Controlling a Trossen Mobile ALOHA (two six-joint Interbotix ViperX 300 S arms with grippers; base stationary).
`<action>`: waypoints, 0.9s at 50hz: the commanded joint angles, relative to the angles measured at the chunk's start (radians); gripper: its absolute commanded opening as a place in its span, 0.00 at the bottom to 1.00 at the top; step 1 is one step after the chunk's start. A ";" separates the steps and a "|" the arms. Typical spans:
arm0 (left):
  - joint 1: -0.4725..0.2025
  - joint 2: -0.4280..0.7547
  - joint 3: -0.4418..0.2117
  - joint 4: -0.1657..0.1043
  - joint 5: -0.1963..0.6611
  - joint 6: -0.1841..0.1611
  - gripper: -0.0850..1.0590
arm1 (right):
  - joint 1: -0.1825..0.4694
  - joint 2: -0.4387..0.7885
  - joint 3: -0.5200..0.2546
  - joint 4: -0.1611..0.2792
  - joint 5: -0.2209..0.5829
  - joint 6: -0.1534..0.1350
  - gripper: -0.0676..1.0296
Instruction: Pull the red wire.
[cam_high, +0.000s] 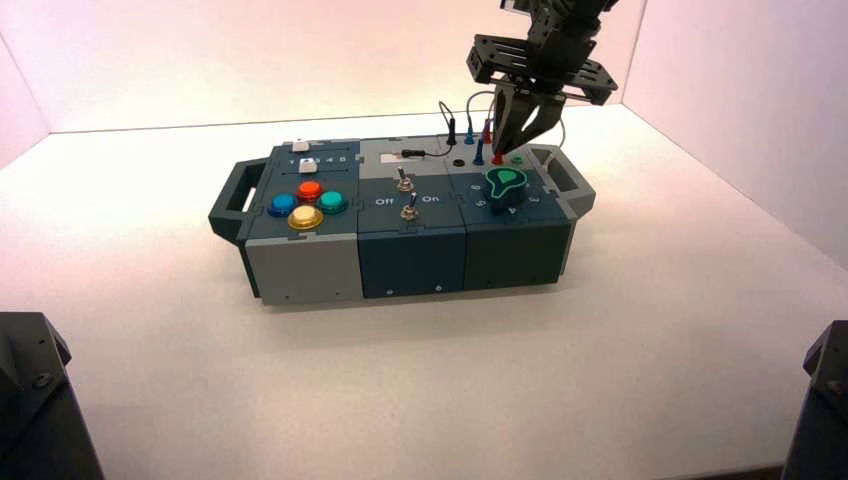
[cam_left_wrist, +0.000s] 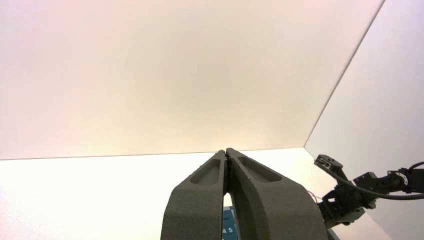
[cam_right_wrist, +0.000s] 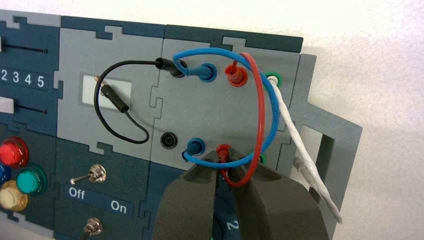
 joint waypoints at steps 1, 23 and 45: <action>-0.009 0.018 -0.029 0.000 -0.012 0.003 0.05 | -0.003 -0.063 -0.029 0.003 0.023 0.002 0.04; -0.011 0.023 -0.029 0.002 -0.025 0.003 0.05 | -0.003 -0.071 -0.048 0.003 0.044 0.003 0.04; -0.020 0.061 -0.031 0.000 -0.041 0.006 0.05 | -0.003 -0.129 -0.061 0.000 0.074 -0.005 0.11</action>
